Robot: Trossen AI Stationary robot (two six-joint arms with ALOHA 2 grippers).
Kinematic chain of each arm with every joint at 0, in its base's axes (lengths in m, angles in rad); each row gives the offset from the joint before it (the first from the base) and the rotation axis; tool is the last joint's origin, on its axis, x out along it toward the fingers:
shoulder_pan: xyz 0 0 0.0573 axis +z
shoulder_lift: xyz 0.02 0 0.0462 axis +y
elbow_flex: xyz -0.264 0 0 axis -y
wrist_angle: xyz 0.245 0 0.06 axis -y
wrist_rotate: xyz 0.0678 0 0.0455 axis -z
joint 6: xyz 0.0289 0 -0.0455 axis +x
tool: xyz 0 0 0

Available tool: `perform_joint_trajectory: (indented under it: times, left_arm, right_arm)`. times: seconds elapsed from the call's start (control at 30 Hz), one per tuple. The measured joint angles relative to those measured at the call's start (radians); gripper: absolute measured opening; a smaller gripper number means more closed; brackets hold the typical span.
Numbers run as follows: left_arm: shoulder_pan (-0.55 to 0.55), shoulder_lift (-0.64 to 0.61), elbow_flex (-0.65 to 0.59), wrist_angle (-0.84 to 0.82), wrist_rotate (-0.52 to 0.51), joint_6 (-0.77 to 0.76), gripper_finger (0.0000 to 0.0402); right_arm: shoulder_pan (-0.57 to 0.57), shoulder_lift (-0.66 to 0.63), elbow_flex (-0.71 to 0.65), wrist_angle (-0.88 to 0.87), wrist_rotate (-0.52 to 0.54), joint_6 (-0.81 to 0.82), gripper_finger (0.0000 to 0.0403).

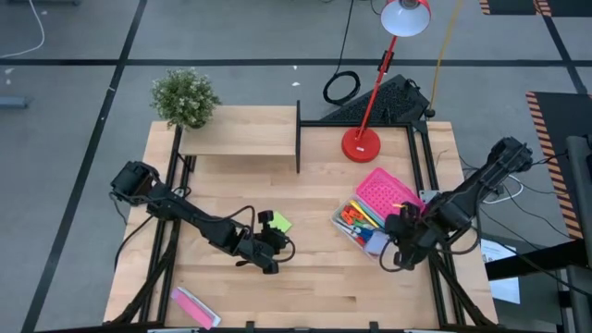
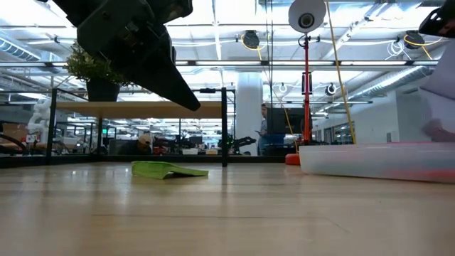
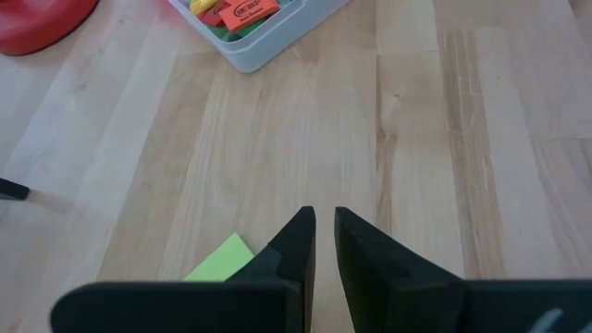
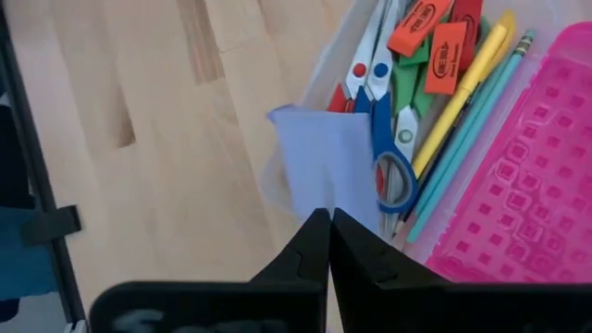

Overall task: Pack school essentials
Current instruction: Put the purple sticky notes into the pink supply box

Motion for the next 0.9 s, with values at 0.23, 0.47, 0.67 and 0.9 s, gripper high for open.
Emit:
perform_joint_trajectory:
  times: [0.23, 0.47, 0.67, 0.9]
  left_arm:
    - [0.0, 0.0, 0.0, 0.0, 0.0, 0.001, 0.0049]
    - [0.0, 0.0, 0.0, 0.0, 0.0, 0.001, 0.0049]
    - [0.0, 0.0, 0.0, 0.0, 0.0, 0.002, 0.0049]
    - [0.0, 0.0, 0.0, -0.001, 0.0, 0.002, 0.0049]
  right_arm:
    - [-0.035, 0.016, 0.0, -0.019, 0.001, -0.003, 0.0]
    - [-0.064, 0.052, -0.001, -0.039, 0.001, -0.003, 0.0014]
    - [-0.067, 0.099, -0.001, -0.039, -0.021, 0.014, 0.0056]
    - [-0.067, 0.123, -0.001, -0.027, -0.009, -0.003, 0.0108]
